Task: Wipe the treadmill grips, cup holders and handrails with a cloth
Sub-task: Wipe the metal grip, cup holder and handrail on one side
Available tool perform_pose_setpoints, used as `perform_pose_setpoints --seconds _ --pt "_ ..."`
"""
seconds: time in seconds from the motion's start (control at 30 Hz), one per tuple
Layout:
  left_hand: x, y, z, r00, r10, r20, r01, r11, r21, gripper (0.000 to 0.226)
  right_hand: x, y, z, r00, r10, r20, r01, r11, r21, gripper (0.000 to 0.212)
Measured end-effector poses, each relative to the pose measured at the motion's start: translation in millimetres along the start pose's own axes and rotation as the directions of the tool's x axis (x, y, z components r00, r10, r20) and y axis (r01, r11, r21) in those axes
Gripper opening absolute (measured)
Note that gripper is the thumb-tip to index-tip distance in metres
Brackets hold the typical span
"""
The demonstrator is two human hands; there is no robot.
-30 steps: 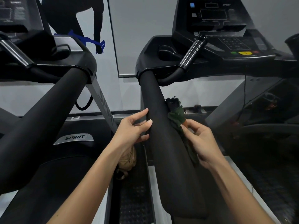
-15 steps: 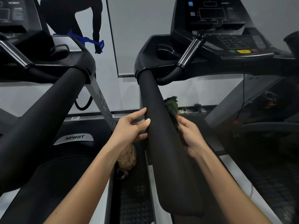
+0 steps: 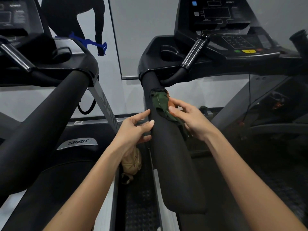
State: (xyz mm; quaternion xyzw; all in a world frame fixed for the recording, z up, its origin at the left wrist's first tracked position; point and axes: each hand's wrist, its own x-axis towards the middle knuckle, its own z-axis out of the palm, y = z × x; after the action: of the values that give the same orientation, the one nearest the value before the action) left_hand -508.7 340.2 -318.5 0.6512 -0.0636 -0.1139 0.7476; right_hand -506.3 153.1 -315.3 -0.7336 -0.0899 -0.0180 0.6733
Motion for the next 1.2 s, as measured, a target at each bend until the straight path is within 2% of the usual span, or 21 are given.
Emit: perform_pose_setpoints --seconds 0.07,0.17,0.2,0.33,0.5,0.63,0.83,0.93,0.97,1.03,1.1,1.2 --pt "0.6 -0.5 -1.0 1.000 0.005 -0.004 -0.005 1.000 0.001 0.046 -19.8 1.5 -3.3 0.999 -0.014 -0.040 0.013 0.999 -0.034 0.061" --pt "2.5 -1.5 -2.5 1.000 0.010 0.011 -0.010 1.000 0.015 0.046 -58.5 8.4 -5.7 0.989 -0.140 -0.044 0.139 0.990 -0.021 0.021" --pt "2.9 -1.5 -2.4 1.000 0.010 0.013 -0.010 1.000 0.018 0.046 -68.9 10.2 -5.2 0.985 -0.171 -0.030 0.171 0.985 -0.007 0.014" --pt "2.0 -1.3 -0.9 1.000 0.012 0.009 -0.012 1.000 0.009 0.045 -73.0 9.4 -5.0 0.983 -0.184 -0.024 0.184 0.982 0.026 0.017" --pt "-1.0 0.0 1.0 1.000 0.018 0.000 -0.018 1.000 0.009 0.045 -34.0 -6.2 5.9 0.997 -0.070 -0.032 0.068 0.996 -0.056 0.041" --pt "-1.2 -0.5 0.5 1.000 0.020 -0.004 -0.020 1.000 0.020 0.044 -41.4 -10.7 13.1 0.991 -0.115 -0.064 0.107 0.988 -0.108 0.032" --pt "1.1 -0.1 -2.6 1.000 0.014 0.014 -0.015 0.998 0.059 0.048 -92.9 -3.1 9.1 0.952 -0.298 -0.068 0.286 0.946 -0.150 0.016" --pt "1.5 -0.4 -2.7 1.000 0.009 0.013 -0.009 0.999 0.049 0.047 -79.3 1.6 10.9 0.959 -0.256 -0.121 0.239 0.960 -0.144 0.019" --pt "1.3 -1.0 -2.7 1.000 0.011 0.013 -0.012 0.998 0.057 0.047 -70.2 3.1 13.5 0.973 -0.193 -0.129 0.183 0.979 -0.085 0.027" --pt "1.2 -1.8 -2.8 1.000 0.015 0.002 -0.015 0.998 0.062 0.047 -52.3 7.6 20.5 0.993 -0.049 -0.103 0.067 0.982 0.176 0.037" --pt "1.0 -1.9 -1.7 1.000 0.021 -0.005 -0.020 0.999 0.046 0.047 -40.6 12.8 26.5 0.994 0.022 -0.106 0.018 0.930 0.368 0.027" --pt "-0.3 -0.7 0.3 1.000 0.025 0.002 -0.025 0.999 0.026 0.047 -41.7 21.7 27.9 0.984 0.113 -0.141 -0.030 0.873 0.486 0.017"
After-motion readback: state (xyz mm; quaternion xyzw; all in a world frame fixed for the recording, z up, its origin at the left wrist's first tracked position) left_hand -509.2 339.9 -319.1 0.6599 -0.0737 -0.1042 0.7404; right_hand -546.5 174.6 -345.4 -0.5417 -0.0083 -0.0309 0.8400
